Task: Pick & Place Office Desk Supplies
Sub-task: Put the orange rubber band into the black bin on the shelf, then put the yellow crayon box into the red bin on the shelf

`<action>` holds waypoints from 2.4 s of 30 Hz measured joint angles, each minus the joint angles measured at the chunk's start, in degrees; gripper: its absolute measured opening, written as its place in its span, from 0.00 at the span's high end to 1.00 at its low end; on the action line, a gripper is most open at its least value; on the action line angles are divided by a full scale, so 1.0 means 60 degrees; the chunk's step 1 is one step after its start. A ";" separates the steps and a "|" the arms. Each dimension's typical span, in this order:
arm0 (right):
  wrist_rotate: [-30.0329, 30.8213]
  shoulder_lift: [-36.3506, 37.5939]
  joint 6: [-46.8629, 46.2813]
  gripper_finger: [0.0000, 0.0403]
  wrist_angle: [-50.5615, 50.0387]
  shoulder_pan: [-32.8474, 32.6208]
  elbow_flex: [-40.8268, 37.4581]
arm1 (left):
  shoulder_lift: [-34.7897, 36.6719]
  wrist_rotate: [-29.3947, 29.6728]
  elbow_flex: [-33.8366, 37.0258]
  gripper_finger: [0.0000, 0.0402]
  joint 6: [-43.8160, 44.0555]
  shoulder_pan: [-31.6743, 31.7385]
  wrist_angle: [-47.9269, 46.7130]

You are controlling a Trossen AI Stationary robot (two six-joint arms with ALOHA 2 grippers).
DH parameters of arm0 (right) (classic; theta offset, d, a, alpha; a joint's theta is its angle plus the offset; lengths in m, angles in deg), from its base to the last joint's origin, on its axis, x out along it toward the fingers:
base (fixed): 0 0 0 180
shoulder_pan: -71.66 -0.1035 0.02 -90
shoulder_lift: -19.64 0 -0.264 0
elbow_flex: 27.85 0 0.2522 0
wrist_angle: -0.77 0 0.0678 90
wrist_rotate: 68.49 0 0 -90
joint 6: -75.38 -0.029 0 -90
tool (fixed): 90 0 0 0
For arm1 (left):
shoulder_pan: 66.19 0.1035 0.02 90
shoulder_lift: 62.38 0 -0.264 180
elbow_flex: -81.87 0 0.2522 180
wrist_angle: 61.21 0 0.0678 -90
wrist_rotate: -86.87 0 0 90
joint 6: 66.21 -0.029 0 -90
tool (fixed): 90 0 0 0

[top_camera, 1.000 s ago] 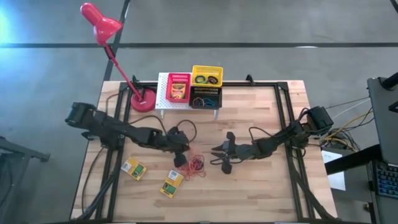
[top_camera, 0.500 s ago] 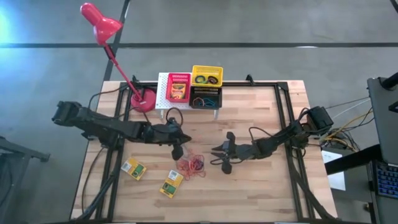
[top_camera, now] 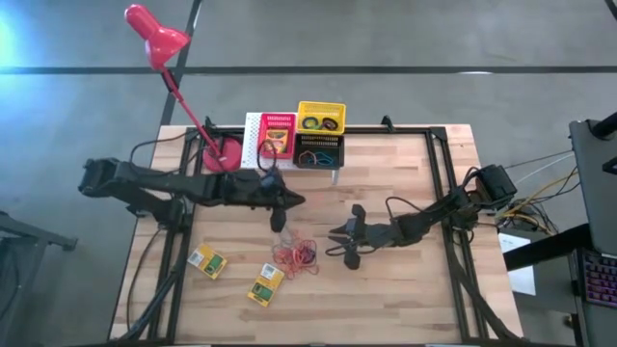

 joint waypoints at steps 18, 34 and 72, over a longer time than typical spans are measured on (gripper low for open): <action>0.0033 0.0004 -0.0255 0.83 0.0073 0.0000 0.0054 | -0.1636 -0.0941 -0.4449 0.99 -0.3367 0.2717 -0.3988; 0.0029 0.0000 -0.0465 0.83 0.0073 0.0004 0.0073 | -0.3872 -0.0910 -0.7539 0.96 -0.5248 0.3777 -0.7573; 0.0284 -0.0018 -0.0472 0.83 0.0091 0.0007 0.0076 | -0.1065 -0.0827 -0.5201 0.35 -0.4689 0.2540 -0.7005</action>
